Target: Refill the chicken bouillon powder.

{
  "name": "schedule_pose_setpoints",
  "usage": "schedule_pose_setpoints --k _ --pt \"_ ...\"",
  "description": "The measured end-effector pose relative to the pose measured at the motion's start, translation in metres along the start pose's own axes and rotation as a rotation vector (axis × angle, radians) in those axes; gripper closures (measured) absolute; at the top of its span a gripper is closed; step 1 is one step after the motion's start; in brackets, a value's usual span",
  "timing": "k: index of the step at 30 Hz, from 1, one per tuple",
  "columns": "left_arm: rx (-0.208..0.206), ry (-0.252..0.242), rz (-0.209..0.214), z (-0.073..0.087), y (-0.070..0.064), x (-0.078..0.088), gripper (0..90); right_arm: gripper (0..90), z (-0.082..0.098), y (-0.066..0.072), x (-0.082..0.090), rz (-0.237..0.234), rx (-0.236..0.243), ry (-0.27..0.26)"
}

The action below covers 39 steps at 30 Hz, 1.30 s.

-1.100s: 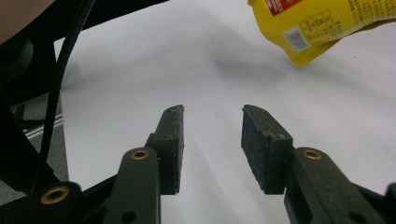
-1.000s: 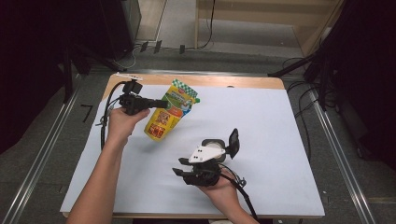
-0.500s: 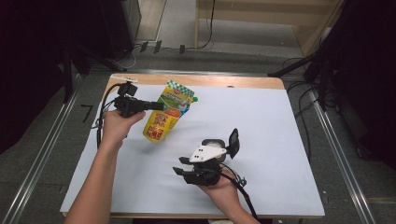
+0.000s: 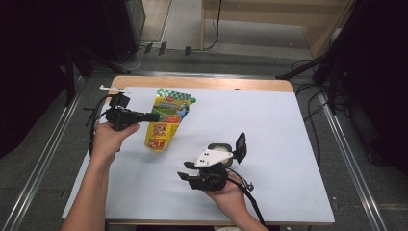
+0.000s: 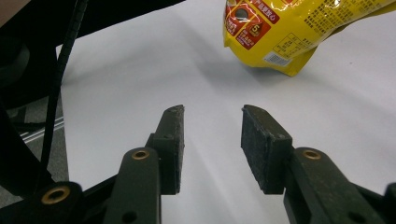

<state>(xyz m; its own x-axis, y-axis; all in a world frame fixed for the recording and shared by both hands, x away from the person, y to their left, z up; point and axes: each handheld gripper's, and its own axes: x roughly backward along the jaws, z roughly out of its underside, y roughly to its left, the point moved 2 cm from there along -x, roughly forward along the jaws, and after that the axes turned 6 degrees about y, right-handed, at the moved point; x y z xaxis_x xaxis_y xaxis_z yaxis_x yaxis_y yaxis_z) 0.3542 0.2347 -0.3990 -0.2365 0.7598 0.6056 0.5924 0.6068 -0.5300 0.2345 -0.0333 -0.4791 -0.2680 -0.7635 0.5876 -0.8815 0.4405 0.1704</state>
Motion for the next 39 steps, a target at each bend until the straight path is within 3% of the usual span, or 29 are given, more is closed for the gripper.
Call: schedule_pose_setpoints --k 26,32,39 --pt "-0.030 0.029 -0.040 0.042 0.001 0.020 88.4 61.4 -0.004 0.000 -0.004 -0.008 0.013 0.005" --pt "-0.009 0.007 -0.034 0.058 0.004 0.023 86.5 61.5 -0.004 0.000 -0.004 -0.005 0.015 -0.001" --pt "-0.018 -0.003 -0.045 0.067 0.006 0.026 85.4 61.5 -0.004 0.001 -0.004 -0.006 0.017 0.004"
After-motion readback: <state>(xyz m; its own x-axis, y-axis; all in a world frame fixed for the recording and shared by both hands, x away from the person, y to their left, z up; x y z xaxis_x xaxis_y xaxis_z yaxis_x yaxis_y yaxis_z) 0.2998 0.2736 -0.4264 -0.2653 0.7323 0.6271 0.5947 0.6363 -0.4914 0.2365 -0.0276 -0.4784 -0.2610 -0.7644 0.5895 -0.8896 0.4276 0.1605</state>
